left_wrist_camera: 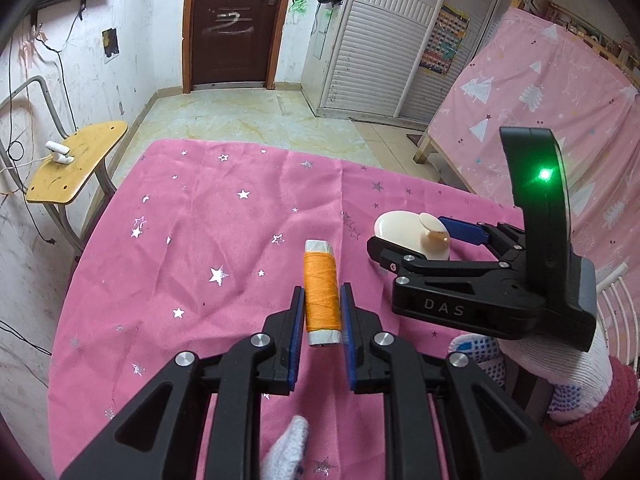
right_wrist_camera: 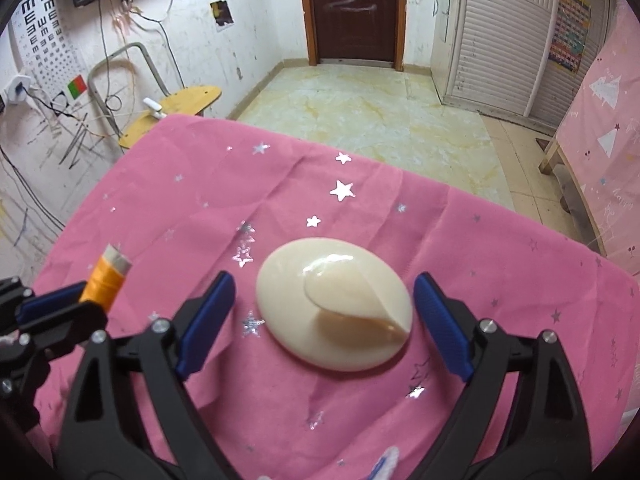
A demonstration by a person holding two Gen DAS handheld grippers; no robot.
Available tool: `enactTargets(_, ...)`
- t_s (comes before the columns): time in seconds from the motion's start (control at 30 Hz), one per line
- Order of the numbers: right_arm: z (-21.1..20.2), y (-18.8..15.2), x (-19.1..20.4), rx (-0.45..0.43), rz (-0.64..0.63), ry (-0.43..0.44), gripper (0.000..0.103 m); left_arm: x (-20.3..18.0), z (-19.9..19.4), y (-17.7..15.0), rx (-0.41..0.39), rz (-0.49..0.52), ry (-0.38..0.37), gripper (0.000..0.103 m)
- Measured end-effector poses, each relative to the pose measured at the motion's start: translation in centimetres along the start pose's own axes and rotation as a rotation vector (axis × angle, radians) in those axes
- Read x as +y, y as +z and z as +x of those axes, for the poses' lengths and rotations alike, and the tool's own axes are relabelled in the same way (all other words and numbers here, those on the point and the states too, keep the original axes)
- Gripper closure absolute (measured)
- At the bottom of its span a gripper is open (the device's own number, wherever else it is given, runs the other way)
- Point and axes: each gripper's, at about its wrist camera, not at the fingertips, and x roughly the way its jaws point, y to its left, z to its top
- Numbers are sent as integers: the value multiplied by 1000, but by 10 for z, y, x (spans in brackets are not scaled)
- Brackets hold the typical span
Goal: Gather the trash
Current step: 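Grasp the orange thread spool with the left tool while the right tool grasps the cream lid, then carry the spool and cream lid to the yellow bin and release both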
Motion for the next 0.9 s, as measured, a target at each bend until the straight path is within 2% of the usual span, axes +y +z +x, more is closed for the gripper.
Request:
enactTargets(0.17,4,-1,6,3,-48,-46,17,-2,-4,0,-9,3,1,94)
enactTargets(0.23,2,-1,7,-4,-52,-46,28,-4,-6,-1,-11,6,2,94)
enactTargets(0.27,1,-1,6,-6,-53,-47,30,-5,-7,-2,-13,9,3,94)
enactTargets(0.43,-5,-5,1,-19,-31,-22,30,-11,-14,-5,-18,22,11,94)
enactTargets(0.7,-57,-12,-13,-146,33,32,30,-28,-31,-8,-43,46,25,94)
enactTargets(0.9,-107,-30,-36,-255,90,35,30,-61,-40,-14,-52,97,25,94)
